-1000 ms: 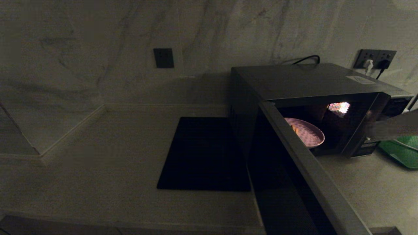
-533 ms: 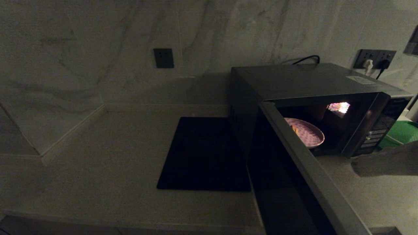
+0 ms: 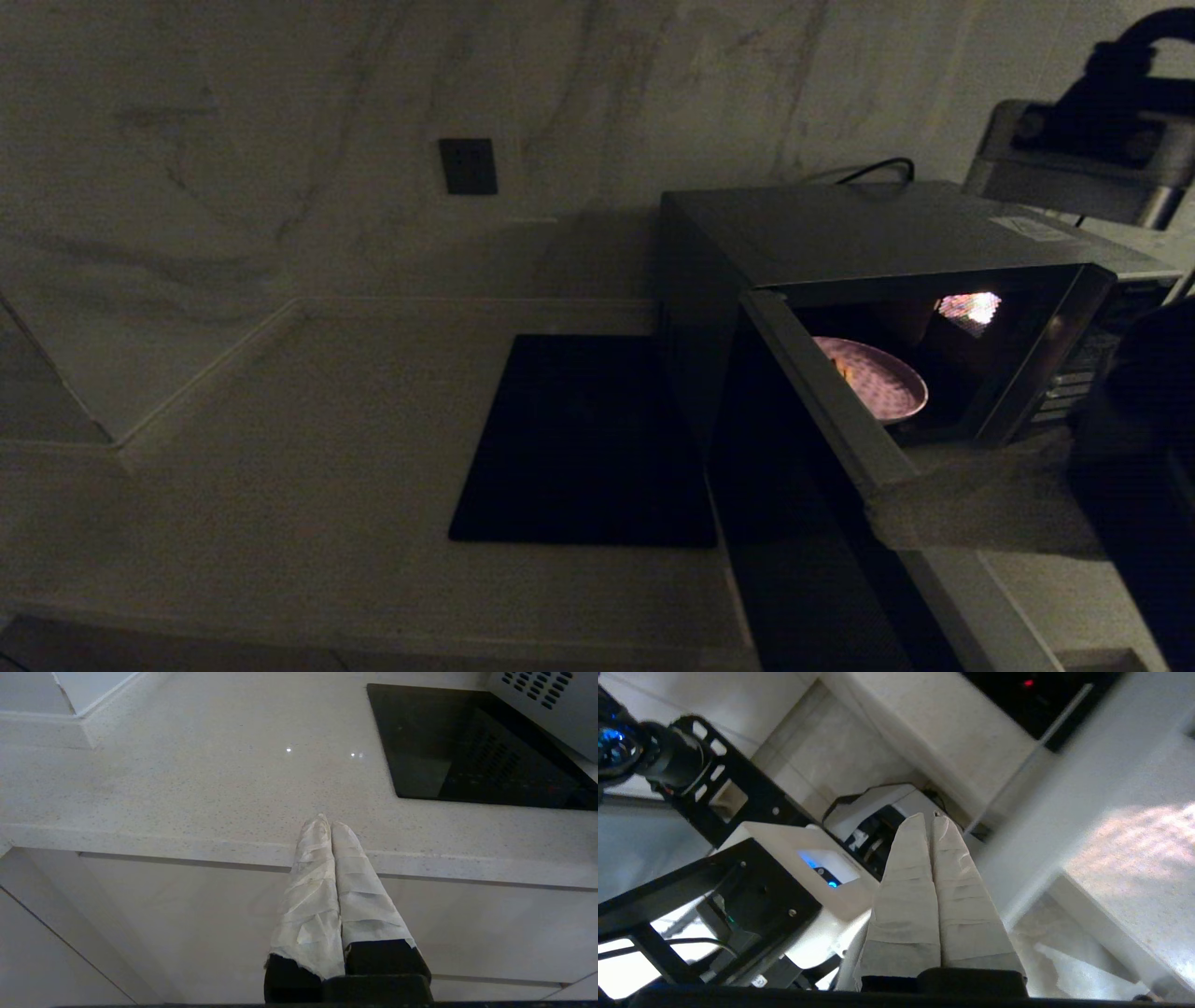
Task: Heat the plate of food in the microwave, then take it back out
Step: Close the microwave oven
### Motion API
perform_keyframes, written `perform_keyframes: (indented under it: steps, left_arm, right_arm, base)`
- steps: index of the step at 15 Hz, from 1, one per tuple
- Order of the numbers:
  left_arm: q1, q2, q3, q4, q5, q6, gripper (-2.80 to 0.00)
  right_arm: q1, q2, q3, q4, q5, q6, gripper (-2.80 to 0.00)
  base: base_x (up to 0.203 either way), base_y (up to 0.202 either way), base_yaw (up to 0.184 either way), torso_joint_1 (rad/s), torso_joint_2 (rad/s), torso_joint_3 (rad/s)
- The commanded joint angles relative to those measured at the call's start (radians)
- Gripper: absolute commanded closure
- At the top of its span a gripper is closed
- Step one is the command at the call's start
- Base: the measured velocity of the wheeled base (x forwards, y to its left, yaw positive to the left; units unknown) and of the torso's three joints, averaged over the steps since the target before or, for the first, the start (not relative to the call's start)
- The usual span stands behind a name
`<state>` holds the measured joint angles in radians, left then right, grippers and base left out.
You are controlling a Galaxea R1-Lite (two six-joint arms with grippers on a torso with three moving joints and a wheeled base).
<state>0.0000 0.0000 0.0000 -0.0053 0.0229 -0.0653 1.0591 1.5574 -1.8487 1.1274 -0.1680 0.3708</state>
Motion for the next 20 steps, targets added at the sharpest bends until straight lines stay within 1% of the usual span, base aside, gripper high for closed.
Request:
perform_keyframes:
  steps: [1, 3, 5, 10, 14, 17, 20]
  left_arm:
    - [0.0, -0.002, 0.0, -0.001, 0.0, -0.001, 0.0]
    - [0.0, -0.002, 0.0, -0.001, 0.0, -0.001, 0.0]
    - [0.0, -0.002, 0.0, -0.001, 0.0, -0.001, 0.0]
    - [0.0, -0.002, 0.0, -0.001, 0.0, -0.001, 0.0]
    - [0.0, -0.002, 0.0, -0.001, 0.0, -0.001, 0.0]
    - [0.0, -0.002, 0.0, -0.001, 0.0, -0.001, 0.0]
    - [0.0, -0.002, 0.0, -0.001, 0.0, -0.001, 0.0]
  right_arm:
    - [0.018, 0.043, 0.003, 0.008, -0.002, 0.005, 0.0]
    - [0.022, 0.054, 0.021, 0.01, -0.006, 0.007, 0.0]
    - [0.024, 0.069, 0.051, 0.011, -0.052, 0.009, 0.0]
    - [0.024, 0.085, 0.071, 0.011, -0.062, 0.02, 0.0]
    - [0.021, 0.085, 0.1, 0.011, -0.102, 0.033, 0.0]
    - [0.006, 0.084, 0.101, 0.011, -0.13, 0.034, 0.0]
    - [-0.024, 0.08, 0.105, 0.011, -0.132, 0.033, 0.0]
  base:
    - [0.0, 0.0, 0.0, 0.0, 0.0, 0.0]
    - [0.0, 0.0, 0.0, 0.0, 0.0, 0.0]
    - [0.0, 0.0, 0.0, 0.0, 0.0, 0.0]
    - [0.0, 0.0, 0.0, 0.0, 0.0, 0.0]
    - [0.0, 0.0, 0.0, 0.0, 0.0, 0.0]
    - [0.0, 0.0, 0.0, 0.0, 0.0, 0.0]
    - [0.0, 0.0, 0.0, 0.0, 0.0, 0.0]
